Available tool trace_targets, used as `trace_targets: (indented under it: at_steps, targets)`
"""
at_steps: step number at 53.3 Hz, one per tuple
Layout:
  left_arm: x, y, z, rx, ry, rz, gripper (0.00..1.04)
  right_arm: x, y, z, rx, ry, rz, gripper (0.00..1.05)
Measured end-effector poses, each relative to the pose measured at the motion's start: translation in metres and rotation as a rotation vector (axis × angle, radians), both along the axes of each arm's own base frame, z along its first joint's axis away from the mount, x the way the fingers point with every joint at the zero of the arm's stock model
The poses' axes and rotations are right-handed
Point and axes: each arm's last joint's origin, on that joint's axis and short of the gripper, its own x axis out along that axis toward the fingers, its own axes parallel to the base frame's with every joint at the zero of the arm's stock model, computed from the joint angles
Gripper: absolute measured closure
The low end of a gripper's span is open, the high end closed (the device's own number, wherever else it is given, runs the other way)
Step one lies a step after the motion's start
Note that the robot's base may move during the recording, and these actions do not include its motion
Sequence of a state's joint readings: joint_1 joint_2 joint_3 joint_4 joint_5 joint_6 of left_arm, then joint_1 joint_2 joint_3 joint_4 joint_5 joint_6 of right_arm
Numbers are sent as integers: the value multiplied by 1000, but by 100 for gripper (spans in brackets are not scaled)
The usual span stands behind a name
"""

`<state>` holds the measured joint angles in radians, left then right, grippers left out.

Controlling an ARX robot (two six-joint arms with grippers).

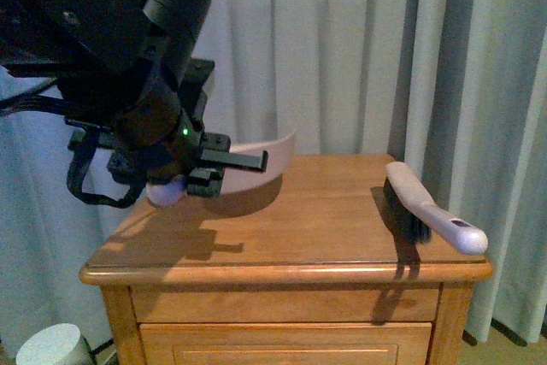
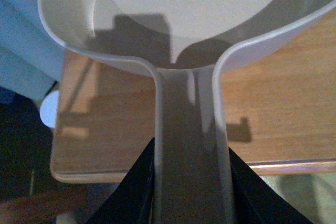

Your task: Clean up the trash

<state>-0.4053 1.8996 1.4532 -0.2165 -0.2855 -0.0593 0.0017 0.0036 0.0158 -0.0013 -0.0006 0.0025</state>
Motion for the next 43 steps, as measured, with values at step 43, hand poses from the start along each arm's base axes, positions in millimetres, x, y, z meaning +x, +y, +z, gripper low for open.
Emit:
trace_targets:
  at_steps: [43]
  targets:
    - [-234, 143, 91, 47, -783, -158, 77, 0, 0, 0, 0, 0, 0, 7]
